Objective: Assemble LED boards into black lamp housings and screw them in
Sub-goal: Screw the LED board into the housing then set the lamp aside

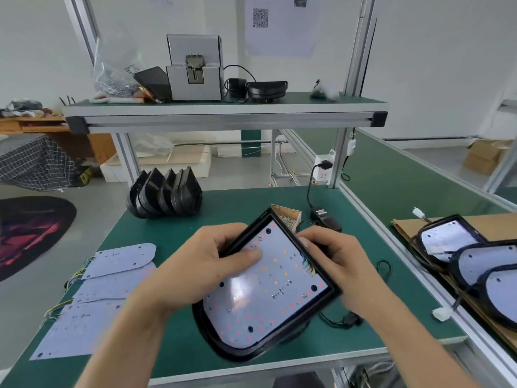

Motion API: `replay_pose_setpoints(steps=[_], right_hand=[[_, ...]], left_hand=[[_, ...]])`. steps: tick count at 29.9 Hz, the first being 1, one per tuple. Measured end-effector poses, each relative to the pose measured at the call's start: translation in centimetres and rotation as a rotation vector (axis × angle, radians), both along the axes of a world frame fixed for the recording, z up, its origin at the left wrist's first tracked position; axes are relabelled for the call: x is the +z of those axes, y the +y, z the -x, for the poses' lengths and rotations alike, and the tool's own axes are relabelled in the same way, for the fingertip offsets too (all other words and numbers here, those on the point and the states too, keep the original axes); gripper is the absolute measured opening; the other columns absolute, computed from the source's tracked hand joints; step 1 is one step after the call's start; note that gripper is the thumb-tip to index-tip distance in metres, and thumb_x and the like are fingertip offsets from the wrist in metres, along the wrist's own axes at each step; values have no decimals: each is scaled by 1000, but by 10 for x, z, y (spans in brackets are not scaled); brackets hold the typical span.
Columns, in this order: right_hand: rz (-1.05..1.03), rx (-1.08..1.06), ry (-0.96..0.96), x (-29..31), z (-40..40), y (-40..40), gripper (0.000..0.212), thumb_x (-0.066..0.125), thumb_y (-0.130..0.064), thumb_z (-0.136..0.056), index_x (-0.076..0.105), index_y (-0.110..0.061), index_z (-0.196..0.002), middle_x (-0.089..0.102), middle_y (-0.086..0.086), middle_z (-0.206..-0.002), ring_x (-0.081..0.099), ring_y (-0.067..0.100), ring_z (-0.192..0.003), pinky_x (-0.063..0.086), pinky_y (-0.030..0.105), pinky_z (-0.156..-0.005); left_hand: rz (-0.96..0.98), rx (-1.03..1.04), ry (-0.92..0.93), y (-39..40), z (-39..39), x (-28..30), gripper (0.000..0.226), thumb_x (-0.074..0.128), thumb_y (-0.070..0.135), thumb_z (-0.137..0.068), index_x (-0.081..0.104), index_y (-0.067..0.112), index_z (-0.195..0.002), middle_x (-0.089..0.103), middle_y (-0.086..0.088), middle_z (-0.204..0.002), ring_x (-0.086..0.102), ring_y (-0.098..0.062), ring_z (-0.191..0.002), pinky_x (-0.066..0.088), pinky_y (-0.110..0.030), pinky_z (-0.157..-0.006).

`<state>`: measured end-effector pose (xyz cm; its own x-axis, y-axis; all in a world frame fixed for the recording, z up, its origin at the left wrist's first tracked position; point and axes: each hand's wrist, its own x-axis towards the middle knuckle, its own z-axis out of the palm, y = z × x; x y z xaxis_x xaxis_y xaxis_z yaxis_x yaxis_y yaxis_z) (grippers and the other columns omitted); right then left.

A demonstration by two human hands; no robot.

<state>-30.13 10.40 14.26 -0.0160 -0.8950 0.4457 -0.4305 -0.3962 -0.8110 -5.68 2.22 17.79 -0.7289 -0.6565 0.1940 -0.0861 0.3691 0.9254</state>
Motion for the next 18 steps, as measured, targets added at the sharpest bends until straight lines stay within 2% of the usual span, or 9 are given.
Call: replay_pose_setpoints(steps=[2,3,6,8,10,12,13,15,18], right_hand=[[10,-50,-271,-8,-3,5,20,63,-35,-100,76,-23,-90,69,-4,-81,58,10,-72,45,24,-66],[22,-76,-395,-9,-3,8,19,66,-33,-98,77,-21,-89,71,-4,-82,60,11,-74,47,23,-68],[4,-176,-755,-8,1,16,21,70,-37,-91,83,-20,-90,77,-1,-94,68,15,-85,52,30,-78],[-50,-139,-1030,-9,3,20,25,62,-33,-91,82,-18,-89,77,2,-103,70,18,-87,57,31,-70],[-100,-89,-1254,-13,2,24,27,57,-31,-94,78,-14,-98,75,9,-119,73,21,-91,61,33,-69],[-162,-55,-1346,-21,-6,26,38,53,-31,-100,72,-7,-121,67,17,-138,71,28,-104,59,40,-80],[-205,-44,-1349,-27,-12,28,44,50,-32,-103,67,-4,-132,64,19,-142,67,32,-114,55,45,-91],[-241,-58,-1330,-37,-25,33,48,47,-35,-105,66,-6,-138,64,19,-142,60,37,-133,44,55,-113],[-177,-59,-1298,-41,-36,47,66,47,-65,-100,67,-16,-139,65,13,-143,60,32,-136,46,53,-111]], left_hand=[[12,21,11,2,10,-9,24,68,36,-97,74,19,-112,73,4,-95,63,-11,-83,52,-32,-79],[15,32,36,3,14,-13,26,67,37,-97,74,21,-117,76,4,-102,66,-11,-88,55,-33,-82],[-6,74,141,4,22,-23,27,67,37,-97,75,22,-119,78,5,-109,69,-10,-95,57,-27,-84],[-91,85,233,6,26,-31,30,71,39,-94,76,18,-116,78,3,-107,70,-10,-93,56,-24,-81],[-232,101,332,9,35,-41,35,76,39,-88,77,14,-112,78,-5,-108,72,-16,-92,57,-28,-80],[-384,118,433,16,48,-46,33,80,35,-86,78,13,-110,78,-11,-110,73,-21,-92,58,-30,-78],[-459,134,481,20,55,-48,31,81,34,-86,78,12,-109,77,-14,-111,74,-22,-93,59,-31,-77],[-579,208,553,27,71,-50,25,79,30,-87,78,14,-107,76,-16,-115,75,-26,-96,61,-34,-76],[-605,399,538,33,91,-56,16,68,24,-96,78,16,-105,77,-15,-116,75,-33,-103,63,-47,-85]])
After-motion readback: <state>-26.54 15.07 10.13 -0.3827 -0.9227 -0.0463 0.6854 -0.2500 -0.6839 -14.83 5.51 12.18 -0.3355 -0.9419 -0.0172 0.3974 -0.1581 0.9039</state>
